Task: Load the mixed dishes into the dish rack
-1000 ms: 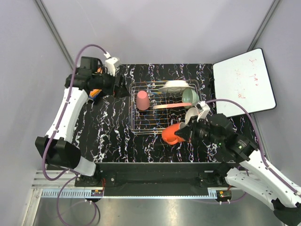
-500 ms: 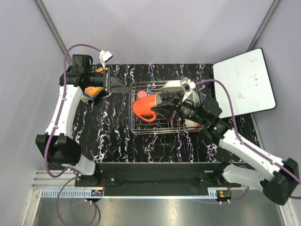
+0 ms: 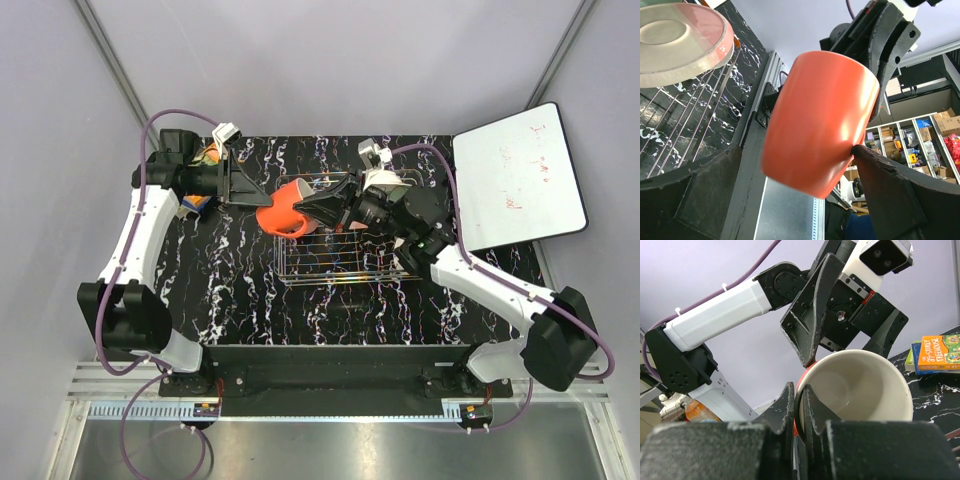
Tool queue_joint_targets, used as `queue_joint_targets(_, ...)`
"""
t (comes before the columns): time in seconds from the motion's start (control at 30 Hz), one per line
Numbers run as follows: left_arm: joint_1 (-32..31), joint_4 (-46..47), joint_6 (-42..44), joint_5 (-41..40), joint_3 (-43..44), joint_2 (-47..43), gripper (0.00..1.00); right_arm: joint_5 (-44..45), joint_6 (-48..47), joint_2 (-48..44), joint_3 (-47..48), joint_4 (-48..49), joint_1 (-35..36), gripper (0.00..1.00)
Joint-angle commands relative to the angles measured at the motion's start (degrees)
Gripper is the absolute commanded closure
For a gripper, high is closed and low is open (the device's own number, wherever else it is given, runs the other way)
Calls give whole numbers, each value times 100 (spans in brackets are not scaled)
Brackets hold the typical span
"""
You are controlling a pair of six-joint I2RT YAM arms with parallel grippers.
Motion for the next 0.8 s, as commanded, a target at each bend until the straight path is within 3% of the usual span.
queue_joint_targets(0.0,-64,-35,132,1096,257,-215,1,20,228,-73,412,1370,39,100)
queue_joint_targets(0.37,-55,-142,-43,1114,353,-197,1,257,210,94,210,1694,-5,100)
queue_joint_targets(0.63,-20,-159,-676,807,1091,-21,1,301,755,437,-36,2476,-215,100)
queue_joint_targets(0.77,-20,-159,-746,885,1215,119,1,371,1264,743,-98,3335,-418,100)
